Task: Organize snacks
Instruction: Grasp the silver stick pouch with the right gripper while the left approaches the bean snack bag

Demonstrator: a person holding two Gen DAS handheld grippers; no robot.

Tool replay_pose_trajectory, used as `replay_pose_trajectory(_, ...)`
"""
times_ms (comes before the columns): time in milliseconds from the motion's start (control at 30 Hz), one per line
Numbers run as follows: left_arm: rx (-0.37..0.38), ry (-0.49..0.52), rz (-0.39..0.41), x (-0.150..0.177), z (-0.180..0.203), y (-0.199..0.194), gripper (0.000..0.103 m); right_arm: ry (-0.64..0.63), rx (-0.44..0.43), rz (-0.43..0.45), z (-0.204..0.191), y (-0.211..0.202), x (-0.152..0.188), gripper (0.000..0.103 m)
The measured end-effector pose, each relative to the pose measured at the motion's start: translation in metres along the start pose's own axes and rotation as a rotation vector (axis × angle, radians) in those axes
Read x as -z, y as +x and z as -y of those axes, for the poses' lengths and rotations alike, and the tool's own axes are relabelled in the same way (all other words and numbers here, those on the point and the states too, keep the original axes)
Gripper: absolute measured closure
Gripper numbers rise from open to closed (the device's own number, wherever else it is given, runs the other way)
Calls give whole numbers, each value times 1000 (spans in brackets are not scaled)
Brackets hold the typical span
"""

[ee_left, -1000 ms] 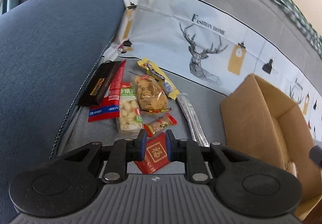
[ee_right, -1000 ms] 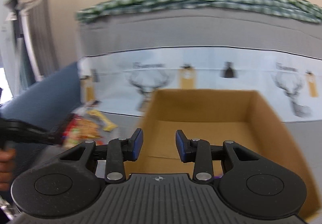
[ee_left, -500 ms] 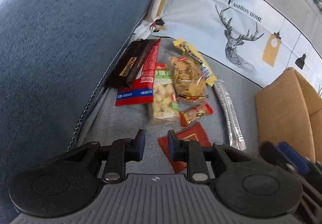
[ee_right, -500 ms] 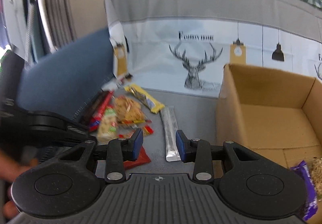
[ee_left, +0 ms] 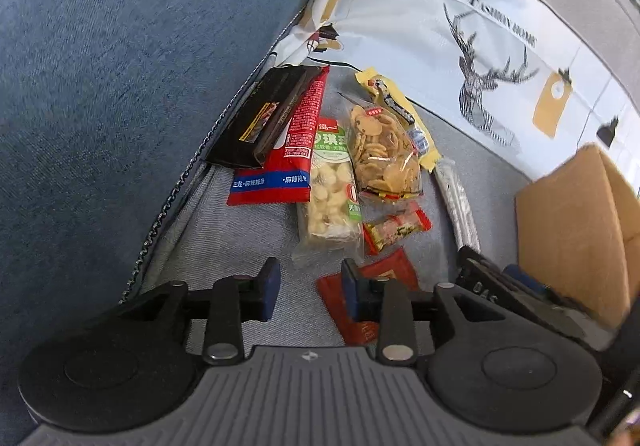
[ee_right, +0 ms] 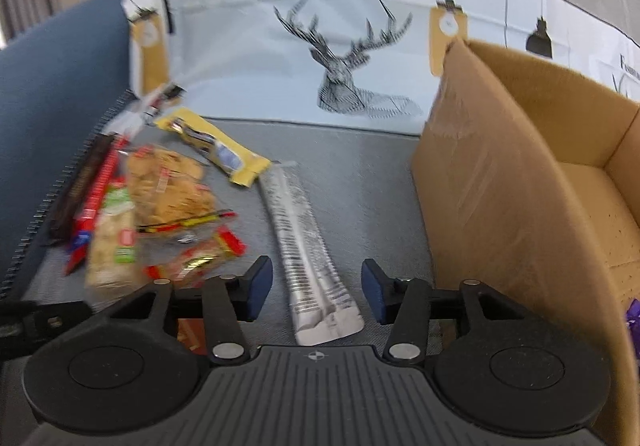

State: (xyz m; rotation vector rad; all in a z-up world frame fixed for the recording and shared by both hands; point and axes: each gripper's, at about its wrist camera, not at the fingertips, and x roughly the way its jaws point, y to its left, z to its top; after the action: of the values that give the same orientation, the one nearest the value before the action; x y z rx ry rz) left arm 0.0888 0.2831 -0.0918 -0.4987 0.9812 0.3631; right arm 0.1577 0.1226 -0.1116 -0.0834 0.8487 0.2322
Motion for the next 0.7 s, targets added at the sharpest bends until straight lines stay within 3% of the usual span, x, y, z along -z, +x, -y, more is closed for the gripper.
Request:
replay_pose_trajectory(167, 93, -145, -17, -9, -10, 13, 51, 24, 44, -51, 8, 27, -1, 50)
replay_pose_trajectory(233, 88, -172, -26, -13, -9, 20, 43, 29, 39, -47, 11, 32, -1, 50)
replay_pose_trajectory(300, 63, -178, -21, -17, -6, 27, 42, 16, 38, -39, 10, 32, -2, 51)
replay_pose_trajectory(367, 54, -167, -12, -20, -2, 31, 41, 13, 15, -34, 11, 32, -1, 62)
replay_pose_trajectory(467, 29, -130, -5, -22, 6, 36, 42, -15, -15, -27, 8, 28, -1, 82)
replay_pose_trajectory(500, 21, -114, -8, -22, 9, 38, 44, -18, -24, -25, 8, 28, -2, 84)
replay_pose_trajectory(533, 16, -99, -14, -22, 10, 40, 54, -12, -40, -23, 9, 25, -2, 87)
replay_pose_trajectory(567, 12, -83, -22, -21, 11, 41, 55, -5, -57, -18, 10, 23, -3, 94)
replay_pose_trajectory(700, 24, -38, -18, -17, 10, 33, 63, -25, -119, 7, 7, 2, -3, 99)
